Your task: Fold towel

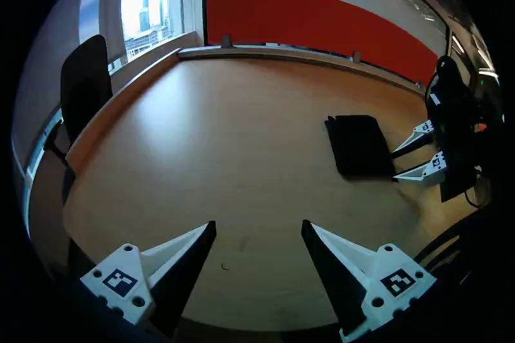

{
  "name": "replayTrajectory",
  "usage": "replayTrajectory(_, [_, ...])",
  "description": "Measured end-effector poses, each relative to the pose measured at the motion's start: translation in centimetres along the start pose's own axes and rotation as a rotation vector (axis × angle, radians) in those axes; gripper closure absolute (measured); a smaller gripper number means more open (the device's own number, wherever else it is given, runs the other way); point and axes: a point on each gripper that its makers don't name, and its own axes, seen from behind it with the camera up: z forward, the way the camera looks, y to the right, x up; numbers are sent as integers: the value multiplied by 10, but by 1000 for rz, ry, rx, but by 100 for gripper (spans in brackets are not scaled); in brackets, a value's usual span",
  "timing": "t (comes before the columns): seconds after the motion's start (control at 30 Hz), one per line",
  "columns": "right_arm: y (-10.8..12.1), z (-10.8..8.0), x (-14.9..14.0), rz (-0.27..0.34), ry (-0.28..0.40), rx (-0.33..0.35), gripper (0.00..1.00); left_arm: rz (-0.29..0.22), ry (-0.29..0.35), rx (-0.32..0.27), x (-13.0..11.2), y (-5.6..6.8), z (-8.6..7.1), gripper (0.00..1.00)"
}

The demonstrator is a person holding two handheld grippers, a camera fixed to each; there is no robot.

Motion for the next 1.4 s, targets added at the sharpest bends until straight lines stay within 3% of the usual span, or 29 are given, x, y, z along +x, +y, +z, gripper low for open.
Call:
replayTrajectory(0.23, [1,2,-7,10,-16,-11,27,-2,0,2,0,0,1,1])
replayTrajectory(0.5, [6,4,-9,44,-24,-30,55,-6,-2,2,0,0,2,1])
replayTrajectory(0.7, [5,6,-9,47,-26,-24,56,-7,-5,1,0,1,4,1])
replayTrajectory(1.4, [1,6,-10,55,-28,-22,87,5,-6,-9,7,3,11,1])
